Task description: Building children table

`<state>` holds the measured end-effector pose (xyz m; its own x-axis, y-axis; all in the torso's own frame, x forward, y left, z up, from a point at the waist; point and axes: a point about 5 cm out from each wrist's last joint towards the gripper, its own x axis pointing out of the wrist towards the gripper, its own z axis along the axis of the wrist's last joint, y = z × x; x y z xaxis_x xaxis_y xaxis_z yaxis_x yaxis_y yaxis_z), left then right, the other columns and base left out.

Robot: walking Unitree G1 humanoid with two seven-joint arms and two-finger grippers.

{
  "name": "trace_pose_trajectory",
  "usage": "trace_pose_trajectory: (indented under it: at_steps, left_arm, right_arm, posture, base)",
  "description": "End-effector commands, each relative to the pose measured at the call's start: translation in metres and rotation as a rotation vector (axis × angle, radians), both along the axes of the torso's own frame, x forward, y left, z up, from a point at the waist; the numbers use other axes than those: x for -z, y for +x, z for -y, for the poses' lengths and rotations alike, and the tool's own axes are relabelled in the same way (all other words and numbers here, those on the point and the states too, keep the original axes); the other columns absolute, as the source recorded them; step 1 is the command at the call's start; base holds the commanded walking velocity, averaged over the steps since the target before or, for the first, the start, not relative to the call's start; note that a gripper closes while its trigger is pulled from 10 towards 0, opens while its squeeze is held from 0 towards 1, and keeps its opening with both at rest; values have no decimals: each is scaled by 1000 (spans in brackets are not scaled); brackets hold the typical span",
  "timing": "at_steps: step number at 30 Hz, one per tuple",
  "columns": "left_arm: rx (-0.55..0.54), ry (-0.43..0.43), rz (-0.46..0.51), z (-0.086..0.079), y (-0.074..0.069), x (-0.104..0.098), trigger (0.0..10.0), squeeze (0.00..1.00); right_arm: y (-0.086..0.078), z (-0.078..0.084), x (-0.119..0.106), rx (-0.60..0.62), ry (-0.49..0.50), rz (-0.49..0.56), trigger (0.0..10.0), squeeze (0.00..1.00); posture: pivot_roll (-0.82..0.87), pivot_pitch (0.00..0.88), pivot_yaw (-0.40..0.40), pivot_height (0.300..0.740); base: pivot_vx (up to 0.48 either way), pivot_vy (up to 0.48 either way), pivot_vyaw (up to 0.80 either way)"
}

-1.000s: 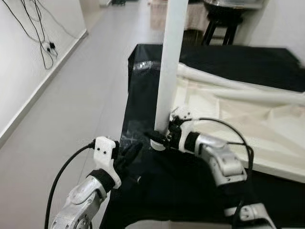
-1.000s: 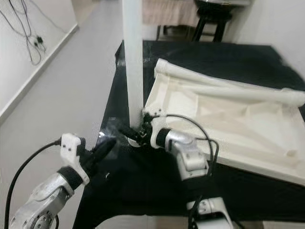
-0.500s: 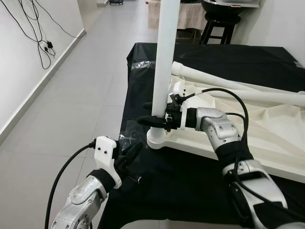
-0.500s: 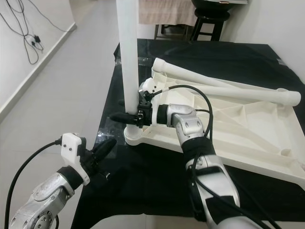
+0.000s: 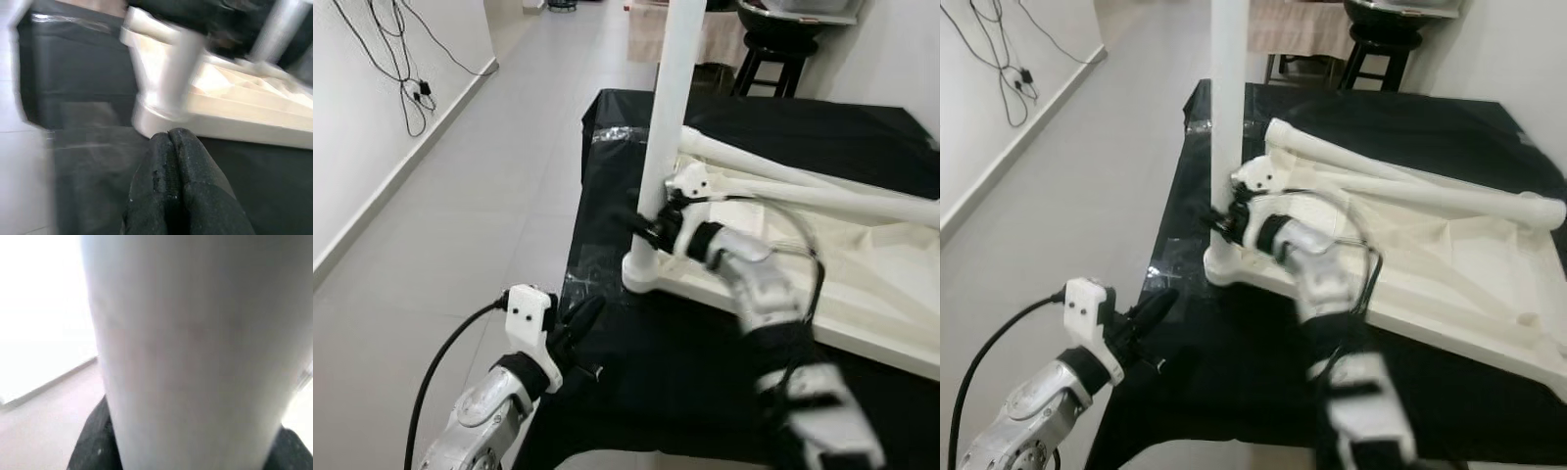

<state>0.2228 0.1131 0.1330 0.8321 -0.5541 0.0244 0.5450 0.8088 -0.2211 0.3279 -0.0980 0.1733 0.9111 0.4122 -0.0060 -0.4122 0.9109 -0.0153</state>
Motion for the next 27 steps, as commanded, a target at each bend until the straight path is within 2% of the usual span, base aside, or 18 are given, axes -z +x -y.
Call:
trace_pose_trajectory:
  at_steps: [1,2,3,4,5,9,10,11,12,13,16,17,18,19,20,26,27]
  left_arm:
    - [-1,7,6,-1,-1,0,10000,0]
    - [-1,7,6,-1,-1,0,10000,0]
    - [0,8,5,-1,0,1,10000,0]
    - [0,8,5,-1,0,1,10000,0]
    - [1,10,3,-2,2,1,10000,0]
    - [3,11,2,-2,4,1,10000,0]
    - [-8,14,7,-2,4,1,10000,0]
    - [-15,15,10,-3,5,1,10000,0]
    - [-15,15,10,-3,5,1,10000,0]
    - [-19,16,11,-3,5,1,10000,0]
    - [-18,16,11,-3,6,1,10000,0]
    - [-14,15,9,-3,7,1,10000,0]
    - [-9,12,7,-3,7,1,10000,0]
    - [-9,12,7,-3,7,1,10000,0]
    - [-8,12,7,-2,7,1,10000,0]
    - [-9,10,8,-1,7,1,10000,0]
    - [-10,10,9,-1,7,0,10000,0]
  right_arm:
    - [-20,-12,43,-74,-78,-212,0,0]
    - [-20,-12,43,-74,-78,-212,0,0]
    - [-25,-23,44,-181,-79,-213,0,0]
    - [-25,-23,44,-181,-79,-213,0,0]
    - [-19,-27,44,-233,-88,-208,0,0]
    - [-7,-25,39,-229,-92,-186,0,0]
    - [-4,-24,39,-252,-95,-177,10000,0]
    - [-2,-23,38,-296,-96,-175,10000,506]
    - [-2,-23,38,-296,-96,-175,10000,506]
    - [-1,-22,38,-347,-85,-177,10000,1000]
    - [-2,-22,36,-387,-83,-173,10000,1000]
    - [-2,-21,32,-444,-89,-155,10000,1000]
    - [-5,-18,19,-549,-99,-115,10000,361]
    - [-5,-18,19,-549,-99,-115,10000,361]
    - [-5,-13,11,-636,-120,-83,10000,0]
    - [8,-6,3,-710,-133,-70,10000,0]
    - [14,-3,0,-723,-124,-76,10000,0]
  posture:
    - [10,86,-71,740]
    - [10,86,-71,740]
    - [29,71,-77,740]
    - [29,71,-77,740]
    - [33,69,-83,740]
    - [33,69,-83,740]
    - [45,66,-70,740]
    - [47,65,-65,740]
    - [47,65,-65,740]
    - [47,64,-65,740]
    - [46,63,-63,740]
    - [48,59,-60,740]
    - [52,58,-60,740]
    - [52,58,-60,740]
    - [53,58,-61,740]
    - [57,57,-68,740]
    - [62,59,-71,740]
  base:
    - [0,0,0]
    - [0,0,0]
    - [0,0,0]
    - [0,0,0]
    - [0,0,0]
    - [0,0,0]
    - [0,0,0]
    - [0,0,0]
    - [0,0,0]
    - [0,0,0]
    - [0,0,0]
    - [0,0,0]
    - [0,0,0]
    - [0,0,0]
    - [0,0,0]
    - [0,0,0]
    - [0,0,0]
